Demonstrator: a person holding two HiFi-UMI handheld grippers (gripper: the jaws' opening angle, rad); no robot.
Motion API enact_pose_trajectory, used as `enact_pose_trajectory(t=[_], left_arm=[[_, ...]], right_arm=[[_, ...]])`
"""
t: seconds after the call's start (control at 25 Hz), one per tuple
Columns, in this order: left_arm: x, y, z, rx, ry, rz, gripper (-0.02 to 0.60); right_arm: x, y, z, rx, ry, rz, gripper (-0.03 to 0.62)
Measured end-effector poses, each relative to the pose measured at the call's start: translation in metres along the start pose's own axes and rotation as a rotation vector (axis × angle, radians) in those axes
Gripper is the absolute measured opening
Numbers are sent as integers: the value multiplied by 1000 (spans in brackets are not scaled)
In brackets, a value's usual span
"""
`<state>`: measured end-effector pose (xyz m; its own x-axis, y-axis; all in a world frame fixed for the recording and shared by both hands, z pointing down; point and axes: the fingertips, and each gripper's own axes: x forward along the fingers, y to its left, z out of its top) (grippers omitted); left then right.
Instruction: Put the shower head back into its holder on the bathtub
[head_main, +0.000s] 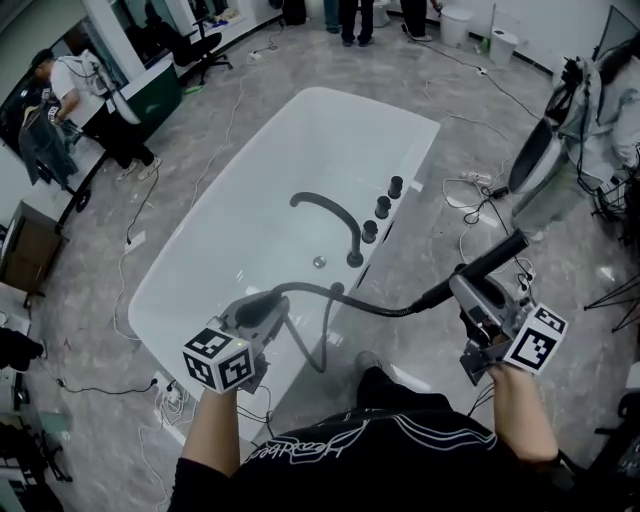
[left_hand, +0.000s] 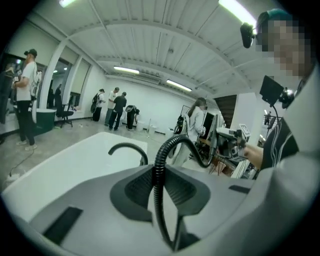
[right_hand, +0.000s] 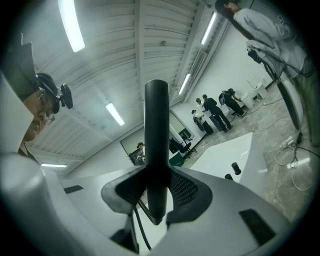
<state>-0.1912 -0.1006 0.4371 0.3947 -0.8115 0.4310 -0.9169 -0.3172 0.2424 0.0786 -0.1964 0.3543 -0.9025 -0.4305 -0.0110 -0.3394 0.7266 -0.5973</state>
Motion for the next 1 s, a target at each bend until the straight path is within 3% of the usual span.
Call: enact_pose_trajectory(t=[0.16, 0.44, 1.0], left_arm=[[-11, 5, 57, 83, -69, 17, 64], [-7, 7, 121, 167, -160, 49, 64], [0, 35, 205, 254, -231, 106, 64]], right_arm=[[10, 12, 8, -3, -15, 28, 137], [13, 4, 21, -19, -40, 31, 135], [41, -5, 49, -8, -86, 74, 135]])
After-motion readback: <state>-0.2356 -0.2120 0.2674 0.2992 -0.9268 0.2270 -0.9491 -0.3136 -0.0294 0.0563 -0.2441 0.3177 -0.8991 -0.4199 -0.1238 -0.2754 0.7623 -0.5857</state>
